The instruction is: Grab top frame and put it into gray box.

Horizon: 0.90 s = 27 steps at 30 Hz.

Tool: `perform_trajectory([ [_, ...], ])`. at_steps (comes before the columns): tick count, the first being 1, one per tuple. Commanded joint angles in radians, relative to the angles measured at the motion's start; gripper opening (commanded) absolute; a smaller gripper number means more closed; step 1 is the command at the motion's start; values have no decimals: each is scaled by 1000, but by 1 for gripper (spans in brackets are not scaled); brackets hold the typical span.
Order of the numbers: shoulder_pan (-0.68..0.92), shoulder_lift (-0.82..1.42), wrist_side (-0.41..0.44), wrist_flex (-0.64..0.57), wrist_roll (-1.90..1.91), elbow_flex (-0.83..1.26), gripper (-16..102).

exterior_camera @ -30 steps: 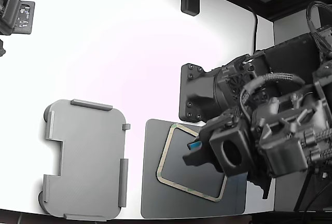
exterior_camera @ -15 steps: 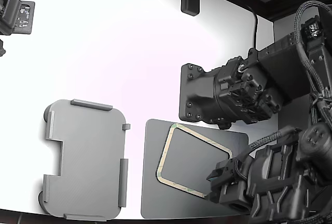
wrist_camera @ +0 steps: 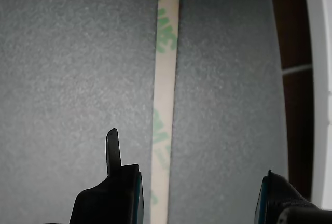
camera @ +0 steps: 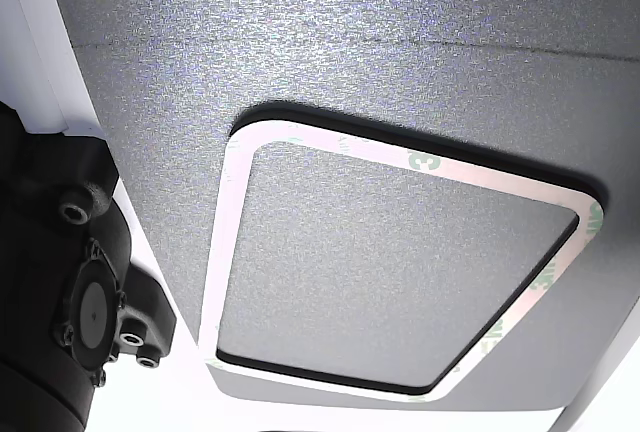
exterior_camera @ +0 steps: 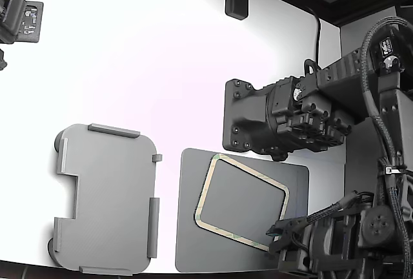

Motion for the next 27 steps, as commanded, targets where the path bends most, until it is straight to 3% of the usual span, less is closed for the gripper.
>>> perform_trajectory([
  [1, 0, -31, 0, -6, 18, -49, 90],
  [10, 54, -124, 20, -17, 77, -84, 95],
  [27, 75, -143, -12, -127, 143, 17, 82],
])
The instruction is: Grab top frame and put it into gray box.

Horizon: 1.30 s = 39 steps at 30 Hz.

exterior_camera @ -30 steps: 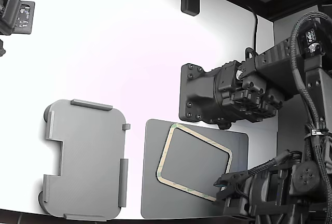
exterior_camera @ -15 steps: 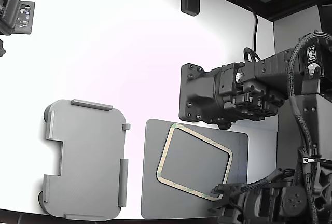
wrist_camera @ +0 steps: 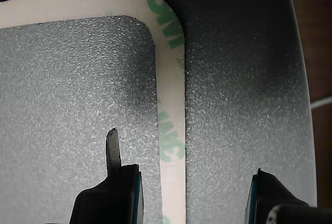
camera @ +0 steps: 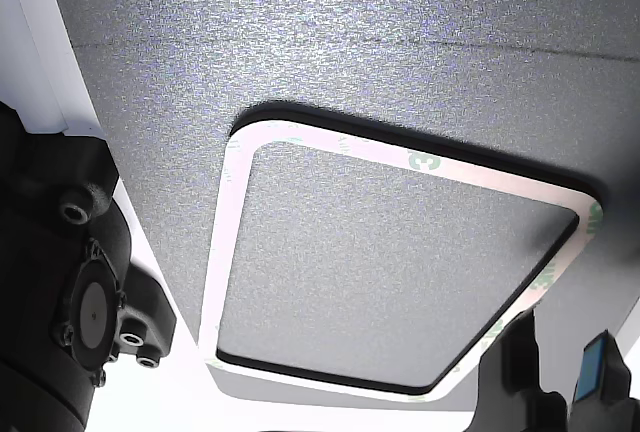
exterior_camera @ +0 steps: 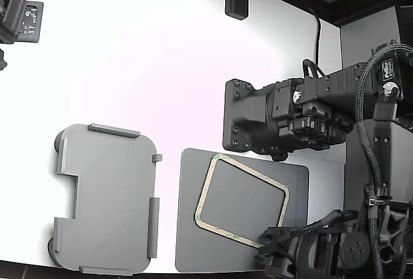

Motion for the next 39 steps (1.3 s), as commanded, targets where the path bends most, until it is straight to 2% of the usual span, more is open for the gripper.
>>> perform_trajectory([
  [1, -9, 14, -3, -11, -2, -9, 82],
  [15, -11, -8, -20, -35, 3, 8, 81],
  [27, -3, -14, 8, -63, -21, 31, 76],
  [39, 9, -34, 26, -77, -26, 32, 63],
])
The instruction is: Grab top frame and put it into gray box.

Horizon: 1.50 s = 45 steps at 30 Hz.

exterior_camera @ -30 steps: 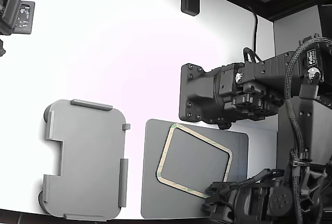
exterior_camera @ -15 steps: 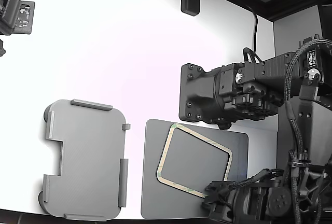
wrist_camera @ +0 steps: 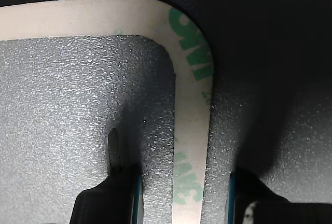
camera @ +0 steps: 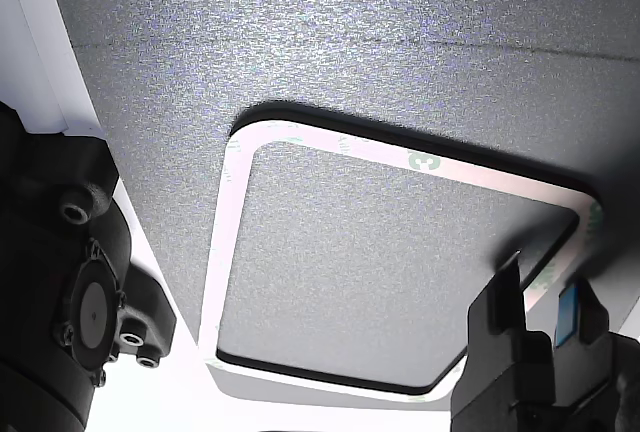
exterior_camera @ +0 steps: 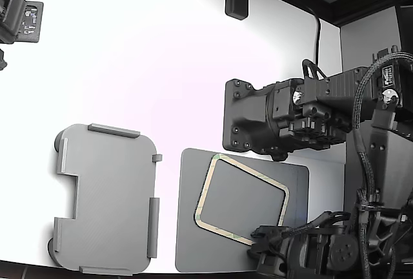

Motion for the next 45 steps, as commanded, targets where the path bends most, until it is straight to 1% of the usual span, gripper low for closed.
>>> perform_trajectory([
  [1, -9, 17, 6, -3, -3, -20, 61],
  [6, -8, 18, 15, -11, -3, -14, 53],
  [11, -8, 20, 17, -14, -3, -12, 49],
  [16, -6, 25, 20, -23, 9, -8, 34],
  [17, -6, 28, 21, -31, 12, -5, 28],
  [18, -5, 32, 28, -43, 15, 0, 20],
  [20, -3, 38, 35, -72, 38, 11, -6],
  [21, -3, 40, 35, -81, 40, 14, -11],
  [28, -3, 57, 34, -89, 37, -8, -11],
  [34, -3, 97, 64, -46, 158, -67, -11],
  [37, -9, 123, 109, -18, 387, -117, -11],
  [39, -20, 150, 152, -35, 548, -140, -11],
  [40, -29, 163, 160, -49, 637, -147, -11],
  [42, -51, 179, 198, -49, 739, -170, -11],
  [43, -63, 183, 216, -37, 790, -187, -11],
  [45, -84, 178, 290, 21, 913, -238, -11],
])
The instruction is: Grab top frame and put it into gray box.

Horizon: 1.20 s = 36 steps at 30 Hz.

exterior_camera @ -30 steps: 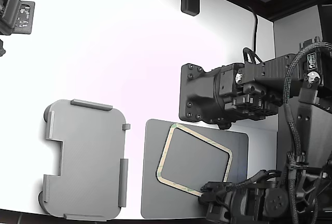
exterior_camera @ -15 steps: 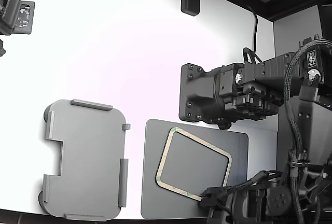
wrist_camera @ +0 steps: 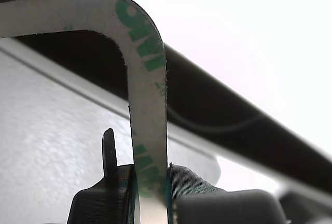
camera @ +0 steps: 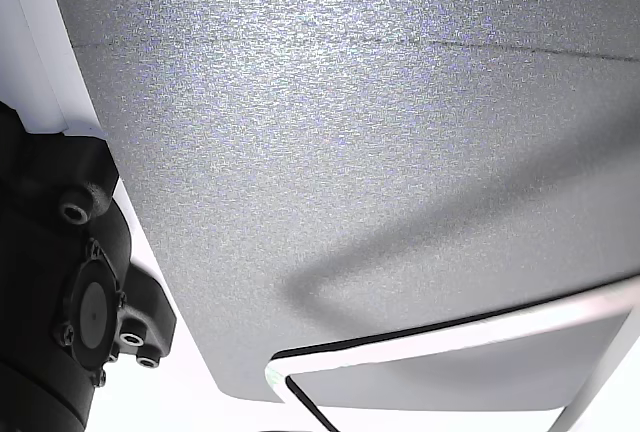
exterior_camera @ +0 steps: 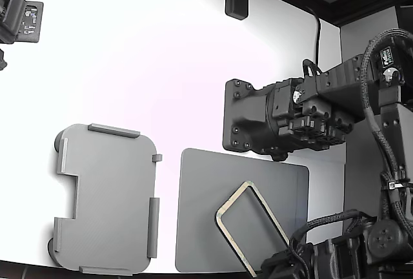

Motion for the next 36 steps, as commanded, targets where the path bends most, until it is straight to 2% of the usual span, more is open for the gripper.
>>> perform_trajectory([
  [1, -41, 17, 109, 78, 319, -98, -11],
  [4, -71, 21, 241, 144, 477, -141, -11],
  [6, -110, 32, 282, 192, 583, -164, -11],
  [9, -183, 57, 321, 225, 629, -193, -12],
  [12, -265, 81, 322, 253, 657, -221, -12],
  [16, -371, 117, 354, 249, 838, -221, -13],
  [20, -477, 114, 314, 262, 911, -272, -13],
  [23, -574, 77, 229, 272, 928, -327, -13],
  [25, -623, 17, 201, 350, 1155, -416, -13],
  [29, -670, -8, 236, 348, 1838, -419, -13],
  [33, -718, -66, 225, 350, 2029, -449, -13],
  [36, -744, -109, 199, 350, 2327, -469, -13],
])
